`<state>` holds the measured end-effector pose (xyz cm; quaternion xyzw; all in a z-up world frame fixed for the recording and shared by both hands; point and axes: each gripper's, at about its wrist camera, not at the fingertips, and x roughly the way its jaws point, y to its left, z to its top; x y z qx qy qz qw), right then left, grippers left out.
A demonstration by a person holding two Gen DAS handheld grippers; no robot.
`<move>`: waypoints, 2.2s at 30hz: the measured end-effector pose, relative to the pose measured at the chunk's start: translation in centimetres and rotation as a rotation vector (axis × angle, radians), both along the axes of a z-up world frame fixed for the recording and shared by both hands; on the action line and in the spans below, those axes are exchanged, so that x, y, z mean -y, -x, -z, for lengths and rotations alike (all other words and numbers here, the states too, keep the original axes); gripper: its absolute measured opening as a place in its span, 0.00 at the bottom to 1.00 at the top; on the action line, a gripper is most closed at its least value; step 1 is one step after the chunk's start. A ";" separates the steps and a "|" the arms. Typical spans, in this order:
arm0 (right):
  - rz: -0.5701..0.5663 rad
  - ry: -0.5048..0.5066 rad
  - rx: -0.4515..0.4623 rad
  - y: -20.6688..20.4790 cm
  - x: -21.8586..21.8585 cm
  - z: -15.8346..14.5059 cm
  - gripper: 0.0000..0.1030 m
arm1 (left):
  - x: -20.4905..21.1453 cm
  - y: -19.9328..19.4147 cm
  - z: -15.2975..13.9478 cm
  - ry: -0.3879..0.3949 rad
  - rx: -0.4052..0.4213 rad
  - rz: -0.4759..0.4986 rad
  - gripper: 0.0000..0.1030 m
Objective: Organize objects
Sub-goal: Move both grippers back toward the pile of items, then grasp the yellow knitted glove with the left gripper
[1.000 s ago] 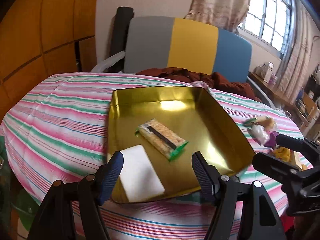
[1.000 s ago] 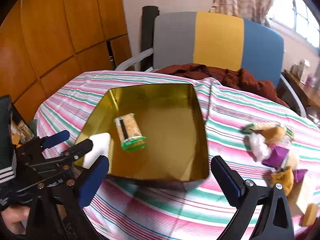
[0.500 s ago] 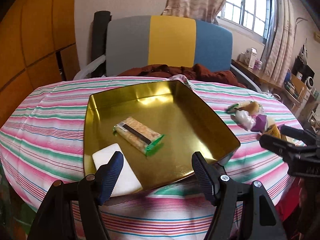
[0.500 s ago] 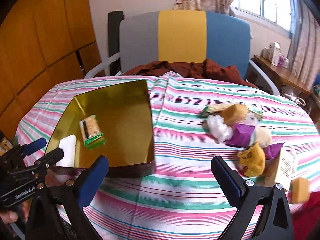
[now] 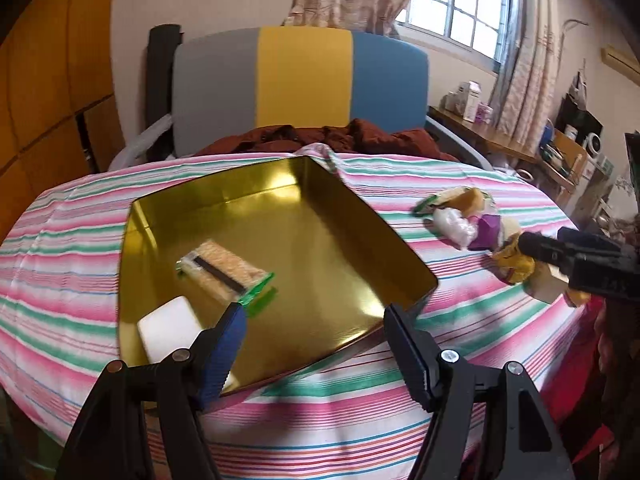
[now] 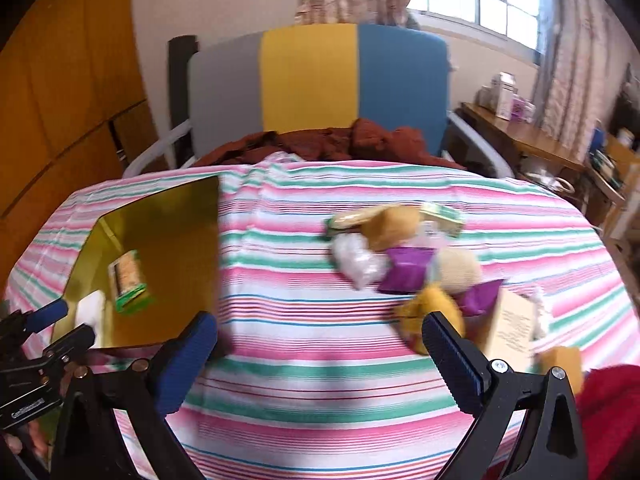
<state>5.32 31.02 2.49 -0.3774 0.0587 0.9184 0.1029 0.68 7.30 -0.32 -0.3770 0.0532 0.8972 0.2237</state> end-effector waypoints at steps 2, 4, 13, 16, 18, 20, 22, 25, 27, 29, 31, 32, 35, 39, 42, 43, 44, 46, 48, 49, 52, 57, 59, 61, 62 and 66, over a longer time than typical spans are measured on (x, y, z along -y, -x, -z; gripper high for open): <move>0.050 -0.010 -0.001 -0.6 -1.9 -0.3 1.00 | -0.7 0.0 0.0 -0.008 0.011 0.027 0.70; 0.108 -0.022 -0.007 -1.3 -3.9 -0.7 1.00 | -1.6 0.0 0.0 -0.018 0.018 0.056 0.70; 0.439 0.031 -0.048 -5.9 -14.2 -1.9 1.00 | -6.8 -0.9 0.0 -0.013 0.031 0.224 0.70; 0.515 0.070 -0.053 -7.2 -16.6 -1.7 1.00 | -8.9 -1.5 0.2 0.005 0.034 0.286 0.70; 0.546 0.092 -0.055 -7.8 -17.6 -1.4 1.00 | -10.1 -1.6 0.3 0.010 0.041 0.321 0.70; 0.567 0.116 -0.064 -8.3 -18.5 -1.1 1.00 | -11.6 -1.9 0.3 0.015 0.038 0.366 0.70; 0.582 0.145 -0.075 -8.7 -19.3 -0.7 1.00 | -13.2 -2.2 0.3 0.013 0.038 0.412 0.70; 0.592 0.252 -0.101 -9.1 -20.8 0.0 1.00 | -15.7 -2.5 0.4 0.013 0.030 0.483 0.70; 0.597 0.320 -0.109 -9.4 -21.6 0.7 1.00 | -17.1 -2.5 0.5 0.004 0.032 0.514 0.70; 0.603 0.389 -0.118 -9.7 -22.3 1.4 1.00 | -18.8 -2.4 0.8 0.008 0.028 0.540 0.70; 0.605 0.411 -0.133 -9.9 -22.3 1.7 1.00 | -20.4 -2.2 1.2 0.004 0.032 0.569 0.70; 0.591 0.421 -0.141 -9.9 -22.2 1.7 1.00 | -21.1 -2.1 1.4 0.003 0.033 0.578 0.70; 0.575 0.426 -0.130 -9.5 -22.2 1.9 1.00 | -23.5 -1.9 2.2 0.012 0.032 0.611 0.72; 0.554 0.444 -0.121 -9.2 -22.2 2.2 1.00 | -26.0 -1.4 3.2 0.011 0.025 0.638 0.80; 0.547 0.461 -0.120 -9.0 -22.5 2.5 1.00 | -27.4 -0.8 4.1 0.026 0.019 0.642 0.83; 0.544 0.462 -0.120 -9.0 -22.5 2.5 1.00 | -28.0 -0.5 4.5 0.036 0.025 0.637 0.83; 0.537 0.469 -0.118 -9.0 -22.5 2.6 1.00 | -28.4 -0.3 4.9 0.036 0.034 0.637 0.83; 0.536 0.476 -0.109 -8.7 -22.5 2.8 1.00 | -29.3 0.3 5.5 0.046 0.040 0.631 0.83; 0.529 0.479 -0.105 -8.7 -22.6 2.8 1.00 | -30.1 0.7 6.2 0.063 0.055 0.631 0.83; 0.529 0.482 -0.103 -8.6 -22.6 2.9 1.00 | -30.3 0.8 6.4 0.062 0.055 0.629 0.83; 0.528 0.484 -0.100 -8.6 -22.7 2.9 1.00 | -31.0 1.1 7.2 0.056 0.085 0.630 0.73; 0.528 0.491 -0.105 -8.6 -22.8 2.9 1.00 | -30.5 1.0 8.3 0.043 0.093 0.643 0.51; 0.531 0.487 -0.095 -8.5 -22.8 2.9 1.00 | -29.6 0.6 8.2 0.031 0.087 0.643 0.48; 0.530 0.482 -0.083 -8.4 -22.8 2.8 1.00 | -28.3 0.2 8.1 0.021 0.088 0.637 0.48; 0.522 0.478 -0.068 -8.3 -23.0 2.8 1.00 | -27.8 0.0 8.1 0.020 0.089 0.634 0.48; 0.474 0.367 0.017 -7.4 -23.9 1.5 1.00 | -24.7 -0.8 8.1 0.003 0.100 0.635 0.48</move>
